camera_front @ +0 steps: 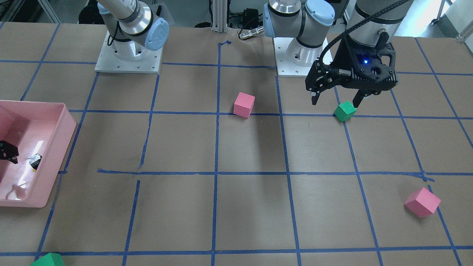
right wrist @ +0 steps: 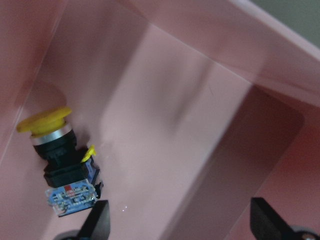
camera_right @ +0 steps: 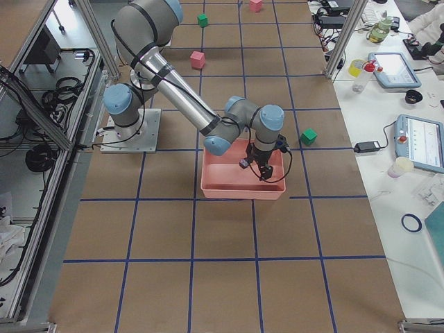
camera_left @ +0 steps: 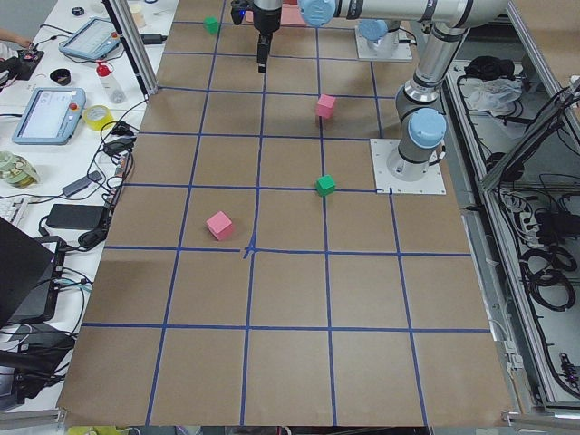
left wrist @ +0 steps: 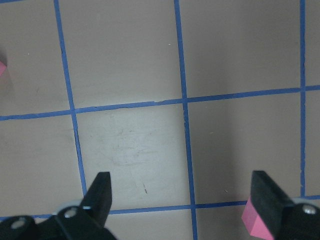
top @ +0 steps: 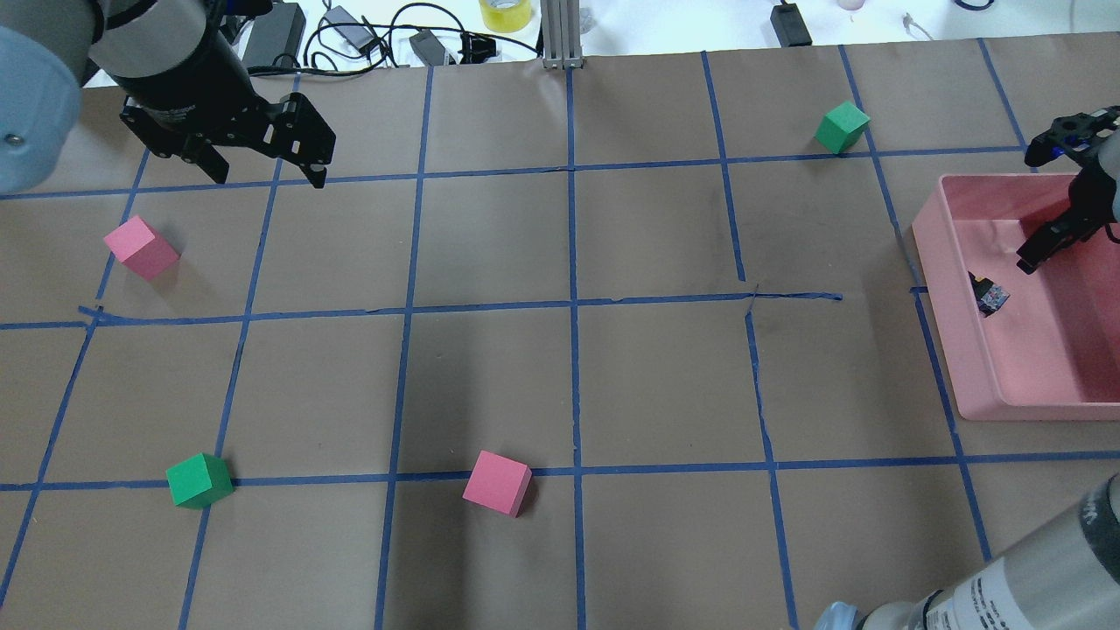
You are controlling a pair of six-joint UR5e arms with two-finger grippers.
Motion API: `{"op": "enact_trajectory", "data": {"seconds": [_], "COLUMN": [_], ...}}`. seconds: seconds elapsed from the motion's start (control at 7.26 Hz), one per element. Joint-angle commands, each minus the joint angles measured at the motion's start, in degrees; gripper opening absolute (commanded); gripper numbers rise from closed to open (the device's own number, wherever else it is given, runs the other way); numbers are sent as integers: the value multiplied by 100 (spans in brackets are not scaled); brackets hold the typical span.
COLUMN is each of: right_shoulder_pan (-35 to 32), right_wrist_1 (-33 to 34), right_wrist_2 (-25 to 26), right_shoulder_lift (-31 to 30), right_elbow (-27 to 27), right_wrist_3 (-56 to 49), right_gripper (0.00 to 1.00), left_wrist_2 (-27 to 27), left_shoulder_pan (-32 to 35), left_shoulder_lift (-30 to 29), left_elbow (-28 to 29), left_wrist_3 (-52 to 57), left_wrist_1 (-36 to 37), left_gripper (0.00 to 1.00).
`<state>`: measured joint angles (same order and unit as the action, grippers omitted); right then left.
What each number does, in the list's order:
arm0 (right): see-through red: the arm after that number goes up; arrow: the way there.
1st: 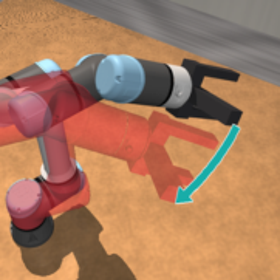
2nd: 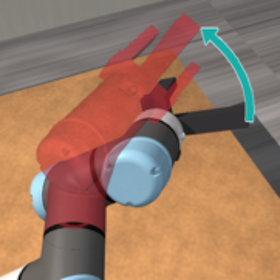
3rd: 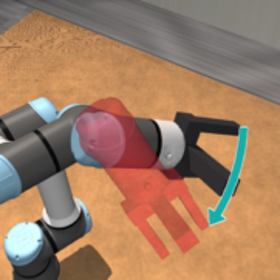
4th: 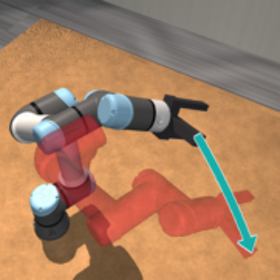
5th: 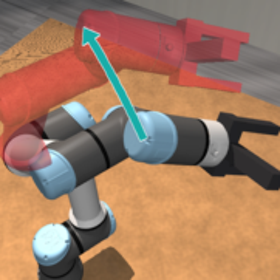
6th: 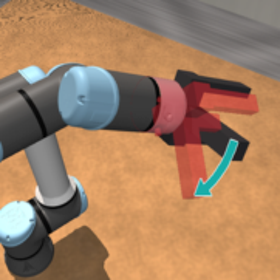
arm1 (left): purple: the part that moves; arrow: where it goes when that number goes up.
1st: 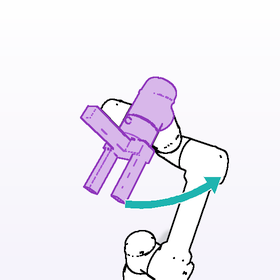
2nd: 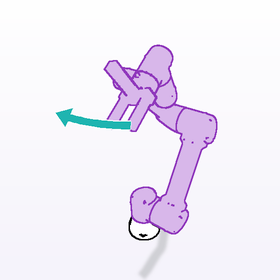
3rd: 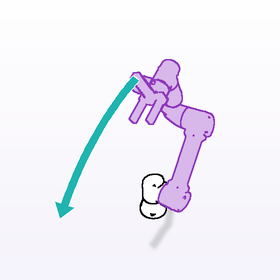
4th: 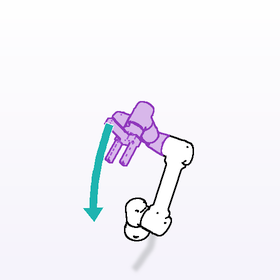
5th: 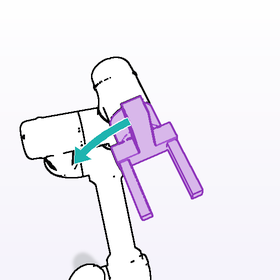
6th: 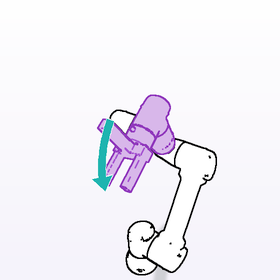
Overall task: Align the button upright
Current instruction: 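Raise the right gripper and reposition it above the switch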
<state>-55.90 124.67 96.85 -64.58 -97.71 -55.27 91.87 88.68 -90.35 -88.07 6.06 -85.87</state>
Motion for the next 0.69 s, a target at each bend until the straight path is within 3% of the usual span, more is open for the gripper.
{"op": "enact_trajectory", "data": {"seconds": [0.0,0.55], "right_shoulder_pan": [-8,-105], "right_wrist_1": [-13,-83], "right_wrist_2": [-87,-683], "right_shoulder_lift": [-1,68], "right_elbow": [-2,-2], "right_wrist_3": [1645,4219], "right_gripper": [100,100], "left_wrist_2": [-2,-2], "left_shoulder_pan": [0,0], "left_shoulder_lift": [0,0], "left_elbow": [0,0], "left_wrist_3": [0,9], "left_wrist_1": [0,0], "left_gripper": [100,100]}}
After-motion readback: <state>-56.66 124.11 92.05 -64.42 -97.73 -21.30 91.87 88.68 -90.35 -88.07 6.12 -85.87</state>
